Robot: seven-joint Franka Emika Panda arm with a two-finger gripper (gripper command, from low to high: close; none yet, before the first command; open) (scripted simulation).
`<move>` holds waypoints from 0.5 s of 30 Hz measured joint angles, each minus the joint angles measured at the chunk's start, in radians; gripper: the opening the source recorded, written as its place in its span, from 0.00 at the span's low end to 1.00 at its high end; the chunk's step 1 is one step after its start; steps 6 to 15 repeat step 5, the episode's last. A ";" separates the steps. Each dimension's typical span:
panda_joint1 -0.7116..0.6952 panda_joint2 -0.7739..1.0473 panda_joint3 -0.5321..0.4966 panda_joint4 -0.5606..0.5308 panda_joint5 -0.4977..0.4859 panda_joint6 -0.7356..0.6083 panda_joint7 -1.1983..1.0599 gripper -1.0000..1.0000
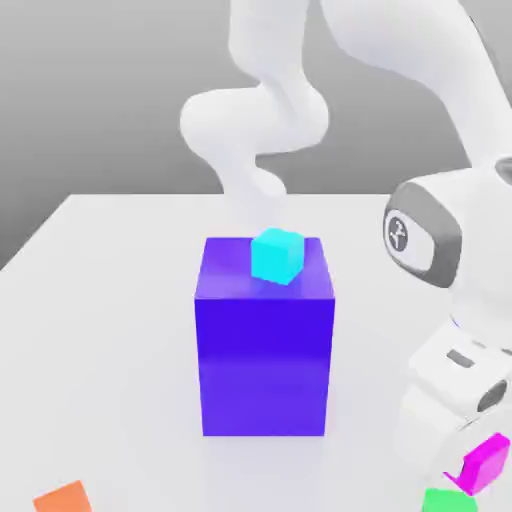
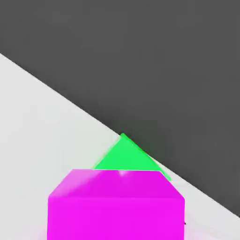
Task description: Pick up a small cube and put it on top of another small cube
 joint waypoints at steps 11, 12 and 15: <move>0.000 0.000 0.000 0.000 0.000 0.000 0.000 1.00; 0.000 0.000 0.000 0.000 0.000 0.000 0.000 1.00; 0.000 0.000 0.000 0.000 0.000 0.000 0.000 1.00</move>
